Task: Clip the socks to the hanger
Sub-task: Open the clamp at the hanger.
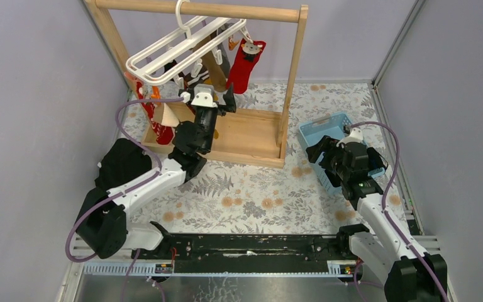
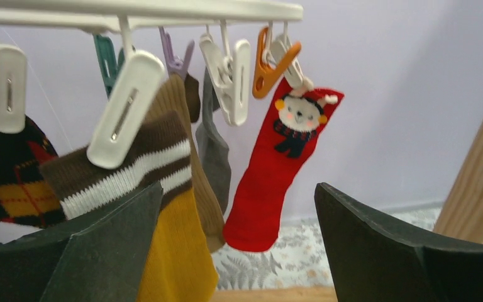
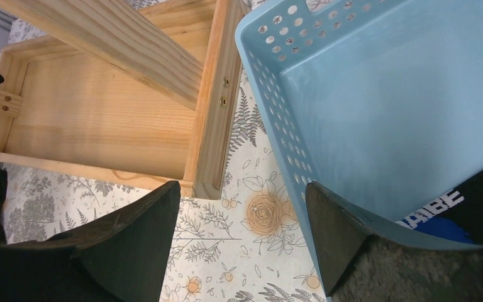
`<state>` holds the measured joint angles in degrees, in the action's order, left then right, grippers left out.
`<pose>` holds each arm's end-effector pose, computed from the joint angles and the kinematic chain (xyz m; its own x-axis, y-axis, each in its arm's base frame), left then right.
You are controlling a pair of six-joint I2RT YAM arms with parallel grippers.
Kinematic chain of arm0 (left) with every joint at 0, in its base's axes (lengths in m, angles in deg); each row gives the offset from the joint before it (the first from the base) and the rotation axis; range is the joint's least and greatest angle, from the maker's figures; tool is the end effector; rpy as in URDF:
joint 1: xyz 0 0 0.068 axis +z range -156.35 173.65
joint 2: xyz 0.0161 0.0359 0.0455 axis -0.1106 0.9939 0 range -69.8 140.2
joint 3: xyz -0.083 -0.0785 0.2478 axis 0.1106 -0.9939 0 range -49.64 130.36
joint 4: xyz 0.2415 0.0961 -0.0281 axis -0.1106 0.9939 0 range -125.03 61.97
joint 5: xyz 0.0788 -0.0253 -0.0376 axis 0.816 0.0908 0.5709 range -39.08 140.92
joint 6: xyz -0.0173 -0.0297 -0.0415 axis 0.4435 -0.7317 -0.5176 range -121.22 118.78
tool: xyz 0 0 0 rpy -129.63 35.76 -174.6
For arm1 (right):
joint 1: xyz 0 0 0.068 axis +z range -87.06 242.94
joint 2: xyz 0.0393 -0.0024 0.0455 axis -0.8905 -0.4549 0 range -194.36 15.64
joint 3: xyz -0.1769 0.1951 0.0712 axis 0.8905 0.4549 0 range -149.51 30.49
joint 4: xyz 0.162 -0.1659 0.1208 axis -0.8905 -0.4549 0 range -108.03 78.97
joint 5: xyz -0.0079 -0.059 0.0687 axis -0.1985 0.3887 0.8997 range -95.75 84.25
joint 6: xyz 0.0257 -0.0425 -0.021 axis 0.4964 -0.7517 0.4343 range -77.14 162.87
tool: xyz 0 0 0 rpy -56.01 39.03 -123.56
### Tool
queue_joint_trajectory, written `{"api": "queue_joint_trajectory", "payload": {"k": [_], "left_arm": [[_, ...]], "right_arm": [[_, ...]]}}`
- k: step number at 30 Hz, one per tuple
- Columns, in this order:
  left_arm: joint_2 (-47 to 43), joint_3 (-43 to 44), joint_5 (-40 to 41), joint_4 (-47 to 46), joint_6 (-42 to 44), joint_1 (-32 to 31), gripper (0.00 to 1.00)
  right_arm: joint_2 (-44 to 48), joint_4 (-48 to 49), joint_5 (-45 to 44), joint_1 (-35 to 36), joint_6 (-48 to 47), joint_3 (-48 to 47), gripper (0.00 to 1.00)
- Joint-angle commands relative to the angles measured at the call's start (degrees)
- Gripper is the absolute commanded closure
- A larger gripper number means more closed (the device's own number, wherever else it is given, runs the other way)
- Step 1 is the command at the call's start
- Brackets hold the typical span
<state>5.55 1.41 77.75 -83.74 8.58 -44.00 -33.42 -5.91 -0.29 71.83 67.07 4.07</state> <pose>0.2453 -0.1690 0.3666 0.3599 -0.0857 -0.9290 0.1607 0.9866 -0.0288 0.1977 0.0344 0.2410 -0.3711 0.3550 -0.8580 -0.1000 0.9034 0.4170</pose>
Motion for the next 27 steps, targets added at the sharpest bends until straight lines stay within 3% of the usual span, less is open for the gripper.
{"api": "queue_joint_trajectory", "payload": {"k": [1,14,19,22,27], "left_arm": [[1.9,1.0,-1.5,-14.0,3.5,1.3,0.01],[4.9,8.9,-15.8,-9.9,-9.5,7.4,0.02],[6.8,11.8,-23.0,-7.0,-16.4,11.4,0.10],[8.1,13.7,-27.8,-5.0,-19.2,13.2,0.20],[9.5,15.1,-29.1,-4.2,-18.8,13.6,0.24]], "right_arm": [[-1.6,4.6,3.2,-0.4,1.3,-0.1,0.20],[-2.9,5.5,4.6,-0.6,1.7,0.0,0.21],[-3.0,5.6,4.8,-0.8,1.8,0.1,0.21],[-3.0,5.8,4.8,-0.9,1.7,0.1,0.21],[-3.2,5.9,5.1,-1.1,1.7,0.1,0.21]]}}
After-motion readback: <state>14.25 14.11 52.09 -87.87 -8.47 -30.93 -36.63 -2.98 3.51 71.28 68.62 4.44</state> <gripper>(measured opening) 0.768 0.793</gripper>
